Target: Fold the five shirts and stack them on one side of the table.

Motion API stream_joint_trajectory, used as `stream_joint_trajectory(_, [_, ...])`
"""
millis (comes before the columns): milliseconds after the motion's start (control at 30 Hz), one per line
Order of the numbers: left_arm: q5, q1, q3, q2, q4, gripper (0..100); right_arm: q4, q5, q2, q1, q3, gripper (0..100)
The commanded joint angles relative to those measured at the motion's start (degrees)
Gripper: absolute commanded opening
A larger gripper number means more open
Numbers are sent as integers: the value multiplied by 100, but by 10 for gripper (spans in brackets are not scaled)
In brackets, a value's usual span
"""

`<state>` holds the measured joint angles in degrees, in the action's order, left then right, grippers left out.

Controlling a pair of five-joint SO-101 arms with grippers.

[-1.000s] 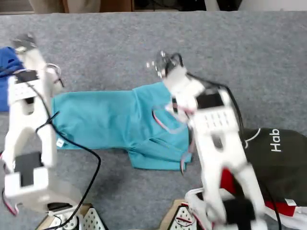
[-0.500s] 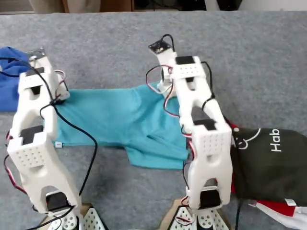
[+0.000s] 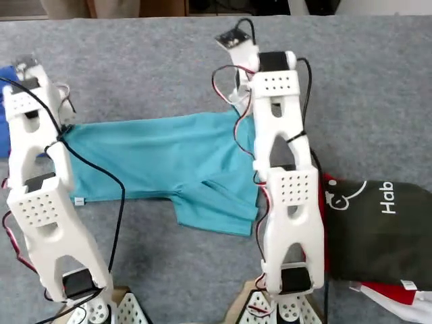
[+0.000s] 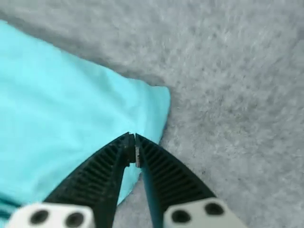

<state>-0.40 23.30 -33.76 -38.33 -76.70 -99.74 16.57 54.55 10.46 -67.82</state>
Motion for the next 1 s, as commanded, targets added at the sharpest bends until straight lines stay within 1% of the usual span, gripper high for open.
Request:
stream_joint_trajectory(0, [-35,44,-1134,330,-870,19,-273,97,-382,119,-532,5])
stream_joint_trajectory(67, [-378,62,-1459,330,-1275,19,-273,97,-629,154,-207,5])
stream_joint_trajectory(167, [-774,97,-1609,312,-1688,19,-273,62,-1244,338,804,5])
stream_joint_trajectory(333, [-1099,316,-1609,330,-2127,19,-132,62,-2519,875,2879,5])
stream_joint_trajectory(433, [-1125,527,-1556,330,-2233,19,360,62,-3169,1226,4136,5])
stream_joint_trajectory(600, [-1468,695,-1090,338,-2198,19,1600,35,-3556,1613,6114,5])
stream_joint_trajectory(733, [-1477,818,-800,338,-2110,19,2321,-273,-3556,1719,7029,5])
stream_joint_trajectory(867, [-1468,826,-97,541,-1714,19,2497,-536,-3565,2009,7433,5])
stream_joint_trajectory(967, [-1459,791,1081,1130,-1055,19,2251,-651,-3662,2360,7538,5])
